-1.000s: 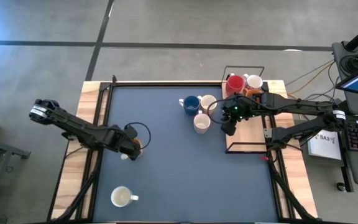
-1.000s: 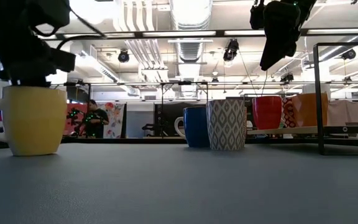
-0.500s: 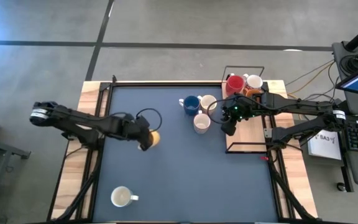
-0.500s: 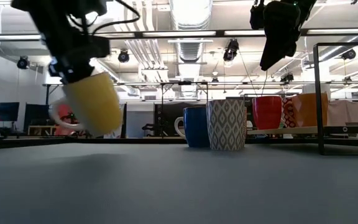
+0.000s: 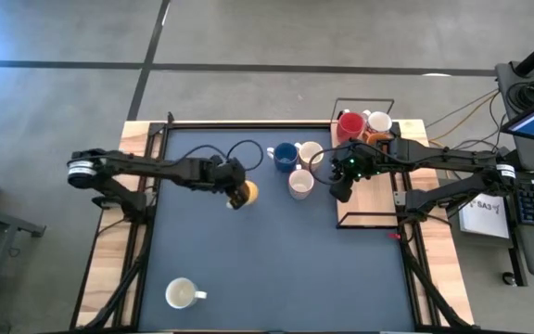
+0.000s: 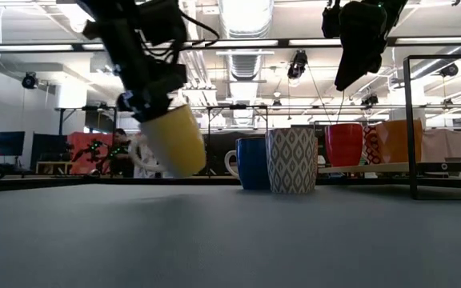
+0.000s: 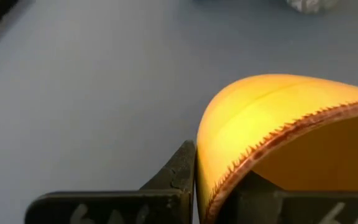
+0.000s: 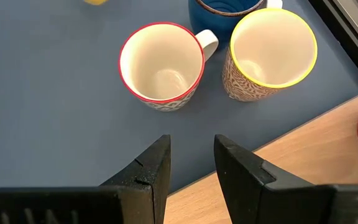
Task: Place coffee mugs
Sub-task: Move the yellow mug to the top middle
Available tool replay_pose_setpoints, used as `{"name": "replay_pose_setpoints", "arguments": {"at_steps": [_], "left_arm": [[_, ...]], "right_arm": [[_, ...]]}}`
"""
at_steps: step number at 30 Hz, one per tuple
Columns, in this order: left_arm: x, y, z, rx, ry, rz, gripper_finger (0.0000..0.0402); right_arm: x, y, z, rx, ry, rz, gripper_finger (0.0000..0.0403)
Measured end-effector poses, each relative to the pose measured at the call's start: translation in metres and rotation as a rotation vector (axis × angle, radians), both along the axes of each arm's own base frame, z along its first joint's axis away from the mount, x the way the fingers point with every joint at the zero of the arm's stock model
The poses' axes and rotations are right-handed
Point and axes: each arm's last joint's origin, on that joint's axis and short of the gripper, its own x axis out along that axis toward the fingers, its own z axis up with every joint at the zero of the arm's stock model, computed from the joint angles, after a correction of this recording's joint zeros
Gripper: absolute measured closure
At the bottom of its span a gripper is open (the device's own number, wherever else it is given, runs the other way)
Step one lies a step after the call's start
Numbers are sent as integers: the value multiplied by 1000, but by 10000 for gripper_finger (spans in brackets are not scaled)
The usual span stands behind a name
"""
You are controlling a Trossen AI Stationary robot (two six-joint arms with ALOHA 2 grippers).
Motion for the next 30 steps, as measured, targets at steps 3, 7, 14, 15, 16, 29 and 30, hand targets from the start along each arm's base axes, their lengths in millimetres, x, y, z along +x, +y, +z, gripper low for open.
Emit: {"name": "replay_pose_setpoints", "arguments": {"at_steps": [3, 7, 14, 15, 16, 29, 30], "left_arm": [[13, 8, 2, 6, 6, -29, 396], [26, 19, 1, -3, -6, -77, 396], [36, 38, -4, -23, -60, -109, 396], [37, 40, -4, -23, -71, -109, 396], [39, 43, -6, -26, -85, -112, 396], [43, 62, -21, -100, -103, -114, 391], [43, 64, -21, -99, -106, -111, 389]], "right_arm": [[0, 0, 0, 0, 0, 0, 291], [0, 0, 0, 0, 0, 0, 291], [0, 0, 0, 0, 0, 0, 291], [0, 0, 0, 0, 0, 0, 291], [0, 0, 0, 0, 0, 0, 291], [0, 0, 0, 0, 0, 0, 291], [0, 0, 0, 0, 0, 0, 291]]}}
